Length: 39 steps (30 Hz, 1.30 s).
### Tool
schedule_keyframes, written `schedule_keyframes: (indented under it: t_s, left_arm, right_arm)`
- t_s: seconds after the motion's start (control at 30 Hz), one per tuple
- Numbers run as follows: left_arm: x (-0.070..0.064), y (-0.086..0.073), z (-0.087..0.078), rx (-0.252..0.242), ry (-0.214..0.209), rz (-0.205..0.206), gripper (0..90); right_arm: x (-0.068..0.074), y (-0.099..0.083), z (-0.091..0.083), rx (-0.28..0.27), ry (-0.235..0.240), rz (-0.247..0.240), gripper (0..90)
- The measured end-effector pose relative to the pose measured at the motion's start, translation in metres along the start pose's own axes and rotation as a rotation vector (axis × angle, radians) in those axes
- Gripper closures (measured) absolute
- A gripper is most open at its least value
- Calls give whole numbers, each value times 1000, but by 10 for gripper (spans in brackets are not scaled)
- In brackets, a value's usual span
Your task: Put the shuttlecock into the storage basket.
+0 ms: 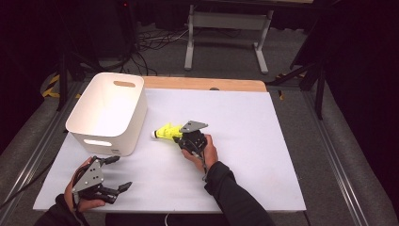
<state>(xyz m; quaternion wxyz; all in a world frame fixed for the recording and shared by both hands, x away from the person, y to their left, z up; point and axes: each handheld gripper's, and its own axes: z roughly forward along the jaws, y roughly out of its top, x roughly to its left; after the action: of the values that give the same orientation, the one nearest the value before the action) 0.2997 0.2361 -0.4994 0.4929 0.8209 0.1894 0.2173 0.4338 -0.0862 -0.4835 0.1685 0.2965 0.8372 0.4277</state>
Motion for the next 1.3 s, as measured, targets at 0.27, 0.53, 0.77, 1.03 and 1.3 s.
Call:
schedule_keyframes:
  t_s: [0.27, 0.53, 0.77, 1.03, 1.3]
  left_arm:
    - [0, 0, 3, 17, 2, -3, 75]
    - [0, 0, 3, 19, -3, -2, 74]
    - [0, 0, 2, 16, 1, -3, 78]
    - [-1, 1, 4, 20, -8, 1, 79]
    - [-1, 1, 4, 23, -19, 1, 79]
  right_arm:
    - [1, -1, 0, -1, 11, -3, 863]
    - [0, -2, 3, 16, 51, 1, 667]
    - [3, 1, -1, 6, 76, -12, 524]
    - [14, 5, 13, 38, 51, -74, 456]
    - [12, 12, 28, 50, -42, -80, 786]
